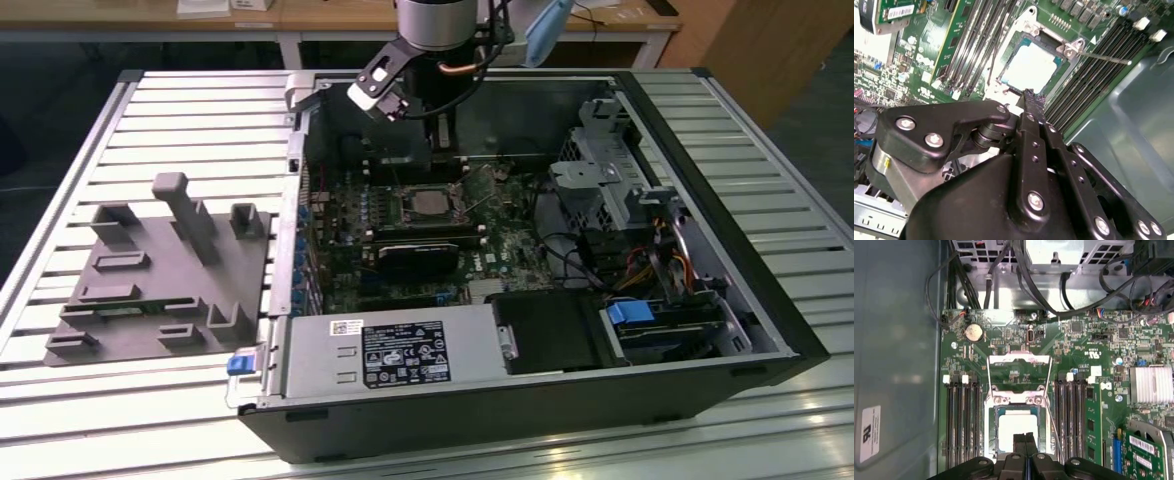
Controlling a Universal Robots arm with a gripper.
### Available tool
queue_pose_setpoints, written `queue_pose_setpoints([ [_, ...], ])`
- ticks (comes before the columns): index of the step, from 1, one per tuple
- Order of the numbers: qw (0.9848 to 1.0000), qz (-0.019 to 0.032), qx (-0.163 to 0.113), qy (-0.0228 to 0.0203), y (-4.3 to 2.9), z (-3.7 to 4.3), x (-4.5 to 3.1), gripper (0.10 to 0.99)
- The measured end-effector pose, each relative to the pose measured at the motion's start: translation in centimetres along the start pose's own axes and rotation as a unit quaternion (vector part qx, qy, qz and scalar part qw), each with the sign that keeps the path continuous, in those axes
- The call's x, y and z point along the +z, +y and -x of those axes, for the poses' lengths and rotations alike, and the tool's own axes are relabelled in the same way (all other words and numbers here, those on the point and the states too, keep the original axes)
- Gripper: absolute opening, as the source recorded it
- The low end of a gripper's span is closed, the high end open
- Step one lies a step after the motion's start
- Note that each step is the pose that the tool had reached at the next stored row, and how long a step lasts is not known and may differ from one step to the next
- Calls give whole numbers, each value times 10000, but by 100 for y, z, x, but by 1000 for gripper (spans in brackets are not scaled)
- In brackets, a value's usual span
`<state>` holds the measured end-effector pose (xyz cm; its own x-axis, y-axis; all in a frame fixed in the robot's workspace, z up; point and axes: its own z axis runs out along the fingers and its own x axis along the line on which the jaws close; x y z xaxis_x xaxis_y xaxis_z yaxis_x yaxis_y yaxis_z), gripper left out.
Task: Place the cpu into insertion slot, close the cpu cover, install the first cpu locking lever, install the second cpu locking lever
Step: 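Close the cpu cover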
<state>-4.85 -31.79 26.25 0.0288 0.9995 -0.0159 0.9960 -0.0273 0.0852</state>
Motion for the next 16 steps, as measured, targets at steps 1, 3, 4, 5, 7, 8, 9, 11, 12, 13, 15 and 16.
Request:
queue_pose_setpoints([
  [1, 10000, 0, 0, 0, 15, 0, 1, 102],
  [3, 10000, -1, 0, 0, 46, -1, 4, 102],
  [4, 10000, -1, 0, 0, 67, -2, 6, 102],
  [5, 10000, -3, 0, -1, 92, -2, 8, 102],
  [7, 10000, -5, 0, 0, 133, -4, 11, 102],
  [8, 10000, -6, 0, -1, 152, -4, 13, 102],
  [9, 10000, -8, 0, -1, 172, -5, 14, 102],
  [11, 10000, -11, 0, -1, 210, -6, 18, 102],
  [12, 10000, -13, 0, -1, 229, -6, 19, 102],
  [13, 10000, -14, 0, -1, 249, -7, 21, 102],
  [15, 10000, -18, -1, -1, 292, -8, 25, 102],
  [16, 10000, -20, 0, -1, 313, -9, 27, 102],
])
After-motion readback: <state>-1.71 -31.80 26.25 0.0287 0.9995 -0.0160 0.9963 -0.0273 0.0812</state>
